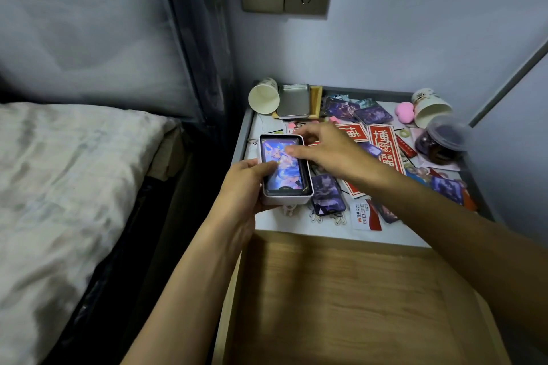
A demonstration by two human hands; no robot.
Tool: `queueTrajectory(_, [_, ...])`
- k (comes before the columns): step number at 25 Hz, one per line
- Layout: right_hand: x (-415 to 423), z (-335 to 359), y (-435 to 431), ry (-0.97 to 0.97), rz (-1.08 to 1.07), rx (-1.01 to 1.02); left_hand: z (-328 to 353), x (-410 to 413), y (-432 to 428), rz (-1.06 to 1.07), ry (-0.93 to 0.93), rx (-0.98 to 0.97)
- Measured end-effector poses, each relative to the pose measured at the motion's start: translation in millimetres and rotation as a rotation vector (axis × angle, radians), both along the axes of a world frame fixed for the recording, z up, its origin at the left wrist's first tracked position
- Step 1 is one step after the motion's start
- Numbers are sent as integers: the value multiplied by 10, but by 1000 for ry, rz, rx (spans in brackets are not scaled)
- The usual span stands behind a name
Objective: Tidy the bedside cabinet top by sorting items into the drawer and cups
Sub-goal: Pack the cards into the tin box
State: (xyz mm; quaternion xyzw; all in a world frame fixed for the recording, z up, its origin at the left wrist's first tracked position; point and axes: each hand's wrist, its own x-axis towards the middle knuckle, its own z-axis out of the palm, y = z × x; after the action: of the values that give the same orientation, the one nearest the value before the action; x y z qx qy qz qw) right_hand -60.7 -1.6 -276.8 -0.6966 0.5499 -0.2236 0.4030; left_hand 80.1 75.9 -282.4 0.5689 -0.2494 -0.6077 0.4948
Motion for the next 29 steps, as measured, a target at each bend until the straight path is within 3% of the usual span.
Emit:
queueTrajectory(7, [-192, -15, -185, -149, 1, 62, 13, -19, -10, 30, -11, -5])
queueTrajectory(9, [-427, -53, -534, 19, -143, -31, 24, -14, -35, 71, 14, -5])
queueTrajectory(13, [-944, -247, -1231, 537, -350, -137, 8, -10, -100, 64, 45, 4])
queueTrajectory(17, [-1113, -428, -1512, 672, -304, -71, -46, -45, -177, 61, 50, 23])
queueTrajectory(24, [-1072, -445, -1606, 651, -422, -146, -103, -85, -233, 48, 51, 23])
queueTrajectory(27, [-1103, -387, -1663, 413, -513, -230, -99, -91, -220, 39, 45, 25])
queueTrajectory(29, [-1071, -312, -1712, 241, -565, -179, -99, -87, -220, 42, 45, 28])
